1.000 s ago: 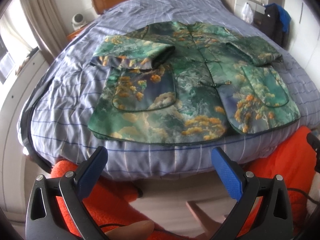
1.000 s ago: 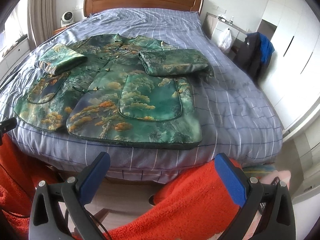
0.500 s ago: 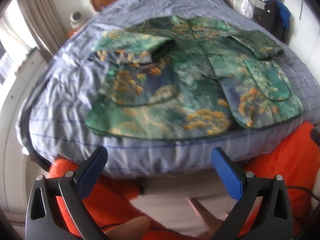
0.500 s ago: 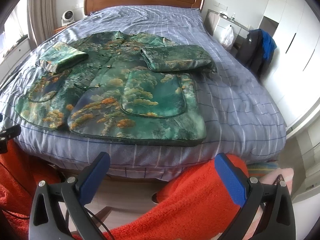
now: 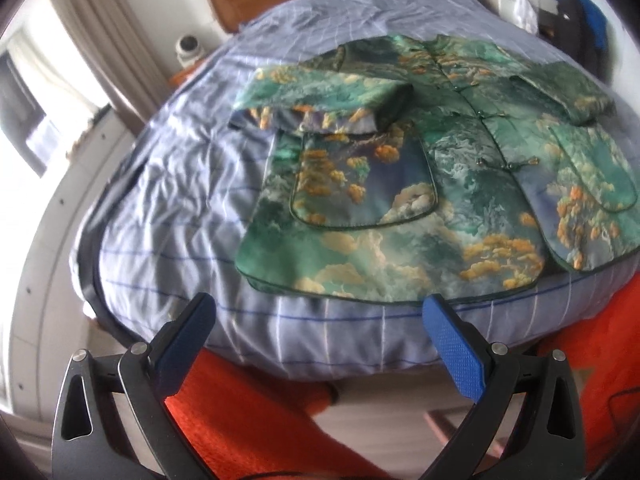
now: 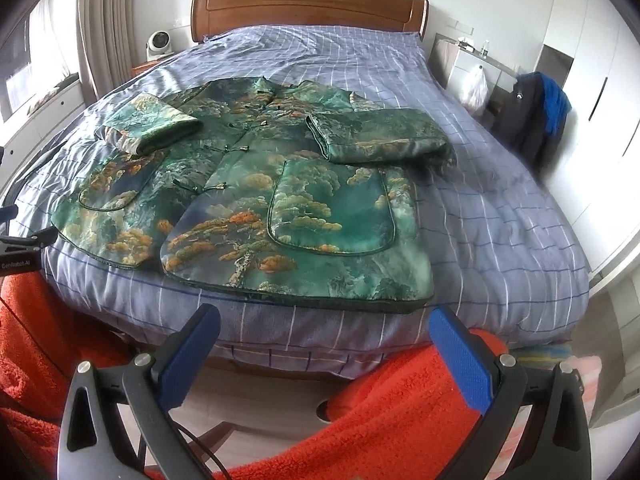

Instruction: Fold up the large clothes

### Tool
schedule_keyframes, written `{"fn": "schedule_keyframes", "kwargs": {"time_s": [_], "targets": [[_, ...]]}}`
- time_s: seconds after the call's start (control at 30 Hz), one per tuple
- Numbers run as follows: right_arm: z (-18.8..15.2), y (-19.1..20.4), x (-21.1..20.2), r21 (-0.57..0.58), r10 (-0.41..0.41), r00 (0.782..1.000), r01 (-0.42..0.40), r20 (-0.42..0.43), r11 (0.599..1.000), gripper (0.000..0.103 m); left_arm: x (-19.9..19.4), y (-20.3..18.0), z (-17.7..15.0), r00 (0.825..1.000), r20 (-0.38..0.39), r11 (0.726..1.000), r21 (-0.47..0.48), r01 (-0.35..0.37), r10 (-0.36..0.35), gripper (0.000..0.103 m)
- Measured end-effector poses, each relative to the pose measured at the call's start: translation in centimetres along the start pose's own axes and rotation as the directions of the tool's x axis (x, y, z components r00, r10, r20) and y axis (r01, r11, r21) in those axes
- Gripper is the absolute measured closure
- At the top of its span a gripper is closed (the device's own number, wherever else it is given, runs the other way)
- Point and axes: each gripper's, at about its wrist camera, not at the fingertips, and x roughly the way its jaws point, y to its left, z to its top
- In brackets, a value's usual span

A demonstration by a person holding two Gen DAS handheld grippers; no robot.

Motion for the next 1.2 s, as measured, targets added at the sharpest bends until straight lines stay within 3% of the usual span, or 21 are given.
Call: {"fn": "schedule_keyframes", "kwargs": {"time_s": [0.2,0.27,0.3,0.37,0.4,0.43,0.53,0.63,0.77,0.83,0.87,0.9,0.93,1.0,1.03,1.07,1.1,1.13,1.2], "targets": [[0.1,-1.1,-0.3,0.017,0.109,0.993,-0.11,0.039,0.994,0.0,2.0,1.9,0.3,0.989,-0.07,0.988,-0.091,0.124,-0.13,0.0],[0.5,-3.0,-0.4,0.065,0.137,0.987,-0.142,0.081,0.988,0.0,2.5,4.2,1.0,0.973,-0.046,0.963,-0.161,0.215,-0.224,0.0],[0.8,-4.3,-0.4,0.099,0.144,0.984,-0.154,0.104,0.983,0.0,2.8,5.4,1.3,0.958,-0.036,0.942,-0.196,0.271,-0.283,0.0],[1.2,-6.8,0.1,0.151,0.149,0.979,-0.169,0.139,0.974,0.0,4.1,7.7,2.0,0.907,-0.02,0.877,-0.265,0.401,-0.421,0.0],[1.3,-7.5,0.6,0.154,0.151,0.978,-0.172,0.141,0.973,0.0,5.1,8.4,2.2,0.885,-0.019,0.851,-0.286,0.441,-0.465,0.0],[1.4,-8.2,1.4,0.149,0.161,0.978,-0.181,0.136,0.972,0.0,6.5,9.1,2.4,0.874,-0.028,0.835,-0.31,0.454,-0.485,0.0],[1.4,-10.2,5.0,0.159,0.182,0.982,-0.186,0.039,0.97,0.0,10.1,9.1,2.9,0.877,-0.096,0.85,-0.313,0.423,-0.471,0.0],[1.4,-12.5,8.6,0.247,0.23,0.972,-0.21,-0.054,0.946,0.0,13.2,9.3,3.3,0.905,-0.132,0.888,-0.293,0.353,-0.403,0.001],[1.6,-14.3,12.1,0.337,0.29,0.952,-0.242,-0.098,0.91,0.0,14.2,9.3,3.8,0.882,-0.121,0.862,-0.305,0.404,-0.456,0.002],[1.8,-14.4,13.4,0.347,0.306,0.944,-0.248,-0.125,0.905,0.0,13.9,8.7,3.9,0.872,-0.115,0.858,-0.281,0.431,-0.476,0.011],[1.9,-14.2,14.0,0.347,0.328,0.935,-0.266,-0.133,0.9,0.0,14.0,8.3,4.0,0.867,-0.121,0.858,-0.262,0.442,-0.483,0.025],[2.0,-13.8,14.7,0.344,0.356,0.924,-0.292,-0.139,0.892,0.003,14.1,7.6,4.0,0.866,-0.14,0.865,-0.237,0.442,-0.48,0.033],[2.0,-13.7,15.2,0.343,0.367,0.918,-0.301,-0.147,0.89,0.007,14.1,7.3,4.1,0.875,-0.15,0.88,-0.21,0.426,-0.459,0.037],[2.1,-13.1,16.2,0.346,0.381,0.907,-0.304,-0.181,0.888,0.036,13.6,6.7,4.1,0.891,-0.15,0.899,-0.171,0.404,-0.429,0.068],[2.1,-12.9,16.6,0.349,0.377,0.904,-0.293,-0.201,0.89,0.038,13.4,6.7,4.2,0.894,-0.147,0.901,-0.172,0.398,-0.423,0.073],[2.2,-12.8,16.7,0.348,0.372,0.904,-0.286,-0.21,0.892,0.048,13.1,6.8,4.2,0.892,-0.137,0.896,-0.186,0.403,-0.43,0.08],[2.3,-12.7,16.7,0.343,0.365,0.906,-0.281,-0.214,0.896,0.067,12.8,7.0,4.3,0.888,-0.13,0.888,-0.203,0.412,-0.442,0.085],[2.5,-12.7,16.5,0.333,0.356,0.91,-0.275,-0.213,0.902,0.077,12.5,7.3,4.4,0.883,-0.122,0.879,-0.222,0.421,-0.454,0.087],[2.7,-12.9,15.8,0.323,0.342,0.917,-0.267,-0.204,0.908,0.084,11.7,7.9,4.6,0.873,-0.099,0.861,-0.251,0.443,-0.478,0.089]]}}
